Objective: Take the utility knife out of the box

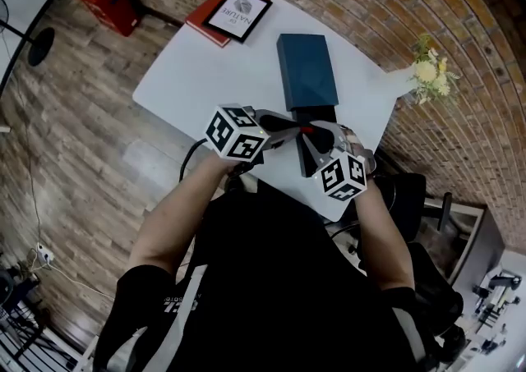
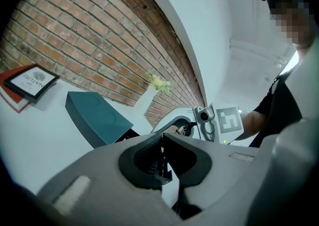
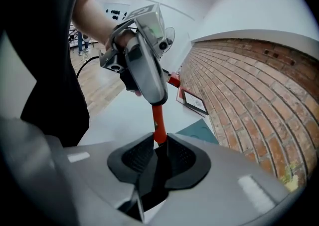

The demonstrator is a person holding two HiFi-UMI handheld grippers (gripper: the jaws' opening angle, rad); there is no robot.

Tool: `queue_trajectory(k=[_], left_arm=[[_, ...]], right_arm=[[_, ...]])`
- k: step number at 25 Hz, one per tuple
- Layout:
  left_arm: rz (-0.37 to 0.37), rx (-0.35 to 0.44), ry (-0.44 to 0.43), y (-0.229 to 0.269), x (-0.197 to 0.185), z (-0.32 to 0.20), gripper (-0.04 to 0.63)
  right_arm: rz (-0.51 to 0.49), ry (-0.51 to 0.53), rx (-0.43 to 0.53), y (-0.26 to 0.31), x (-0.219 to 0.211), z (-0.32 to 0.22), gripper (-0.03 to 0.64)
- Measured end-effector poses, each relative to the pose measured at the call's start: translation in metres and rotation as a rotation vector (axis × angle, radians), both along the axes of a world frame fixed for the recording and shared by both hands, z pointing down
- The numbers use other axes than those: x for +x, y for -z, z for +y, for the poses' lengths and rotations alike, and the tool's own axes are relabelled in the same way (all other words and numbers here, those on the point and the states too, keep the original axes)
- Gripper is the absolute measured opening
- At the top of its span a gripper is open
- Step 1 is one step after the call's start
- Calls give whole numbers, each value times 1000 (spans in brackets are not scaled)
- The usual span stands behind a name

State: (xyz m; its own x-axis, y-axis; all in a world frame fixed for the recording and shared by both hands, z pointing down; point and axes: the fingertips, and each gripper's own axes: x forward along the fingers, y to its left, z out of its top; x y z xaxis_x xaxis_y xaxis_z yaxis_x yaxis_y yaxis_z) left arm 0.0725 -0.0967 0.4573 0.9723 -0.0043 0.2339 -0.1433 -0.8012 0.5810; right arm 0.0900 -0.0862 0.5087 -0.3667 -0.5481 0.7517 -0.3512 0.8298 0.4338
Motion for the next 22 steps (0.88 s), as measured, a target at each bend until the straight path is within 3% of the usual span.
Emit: queue_trajectory(k=[6, 12, 19, 22], left_arm=[[-18, 95, -40, 15, -17, 16, 18], [15, 146, -85, 34, -26, 31, 25], [68, 203, -171, 63, -12, 53, 52], [51, 264, -167, 73, -1, 54, 55]], right_arm=[[-19, 6, 22, 14, -20, 14, 72], [-47, -4, 48, 34, -33, 28, 72], [-57, -7, 75, 55, -26, 41, 65], [-54, -18, 100, 62, -19, 45, 17]])
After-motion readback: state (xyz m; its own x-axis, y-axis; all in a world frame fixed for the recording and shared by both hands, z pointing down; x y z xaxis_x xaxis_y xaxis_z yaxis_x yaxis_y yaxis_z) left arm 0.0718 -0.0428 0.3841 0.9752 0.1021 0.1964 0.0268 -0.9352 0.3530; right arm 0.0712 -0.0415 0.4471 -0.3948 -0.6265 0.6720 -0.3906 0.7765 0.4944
